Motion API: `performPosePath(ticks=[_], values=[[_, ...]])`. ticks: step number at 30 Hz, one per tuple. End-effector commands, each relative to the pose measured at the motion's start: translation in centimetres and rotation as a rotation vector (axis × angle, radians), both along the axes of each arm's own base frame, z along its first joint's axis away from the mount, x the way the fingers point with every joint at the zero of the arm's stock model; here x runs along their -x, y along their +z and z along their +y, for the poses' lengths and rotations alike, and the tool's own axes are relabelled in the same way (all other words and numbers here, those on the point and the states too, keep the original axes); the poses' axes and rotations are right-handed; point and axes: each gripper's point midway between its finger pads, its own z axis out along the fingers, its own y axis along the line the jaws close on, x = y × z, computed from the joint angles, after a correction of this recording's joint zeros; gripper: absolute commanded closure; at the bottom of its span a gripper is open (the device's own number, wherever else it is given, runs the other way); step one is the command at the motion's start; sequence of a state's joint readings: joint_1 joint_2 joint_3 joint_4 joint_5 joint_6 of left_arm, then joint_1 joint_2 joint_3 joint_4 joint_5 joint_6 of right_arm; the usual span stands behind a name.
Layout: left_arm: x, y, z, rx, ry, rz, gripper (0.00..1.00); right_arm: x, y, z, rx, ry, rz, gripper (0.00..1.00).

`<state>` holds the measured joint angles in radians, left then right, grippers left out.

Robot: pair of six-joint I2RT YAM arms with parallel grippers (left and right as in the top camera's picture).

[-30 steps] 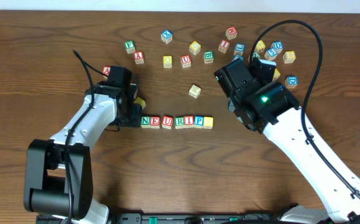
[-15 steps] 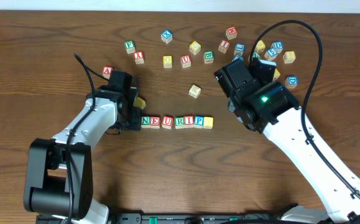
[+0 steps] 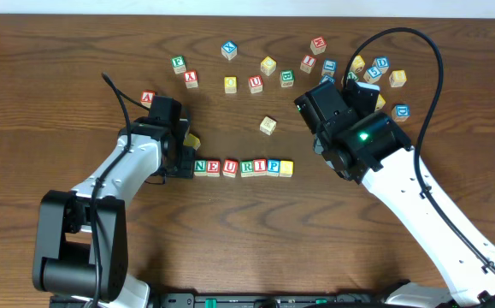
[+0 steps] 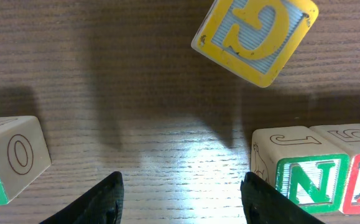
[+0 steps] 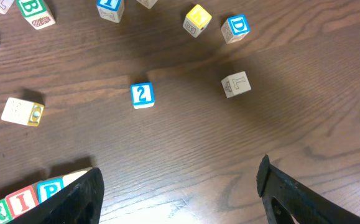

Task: Spell out NEURIPS

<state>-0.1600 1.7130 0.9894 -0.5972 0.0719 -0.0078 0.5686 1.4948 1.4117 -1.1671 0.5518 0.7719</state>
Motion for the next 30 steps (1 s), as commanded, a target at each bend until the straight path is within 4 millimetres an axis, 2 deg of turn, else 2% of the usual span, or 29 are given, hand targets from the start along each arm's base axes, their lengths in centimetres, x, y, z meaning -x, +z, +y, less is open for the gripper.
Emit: performPosePath(ticks=[1, 5, 23, 27, 30], values=[[0.3, -0.2, 0.2, -0.006, 0.012, 0.007, 0.40, -0.3, 1.0, -0.4, 0.009, -0.002, -0.028, 0.25], [0.5, -0.2, -0.8, 0.044, -0.038, 0.014, 0.40, -0.2, 1.0, -0.3, 0.006, -0.001, -0.026, 0.25], [0.9, -0.4, -0.8, 0.044, -0.039, 0.026, 0.40, -0.2, 1.0, -0.3, 0.004, 0.000, -0.024, 0.26], [1.1, -0.3, -1.8, 0.099, -0.085, 0.031, 0.40, -0.2, 1.0, -0.3, 0.004, 0.000, -0.024, 0.26], [1.0, -0.3, -1.9, 0.100, -0.086, 0.031, 0.40, -0.2, 0.9, -0.2, 0.001, 0.001, -0.022, 0.26]])
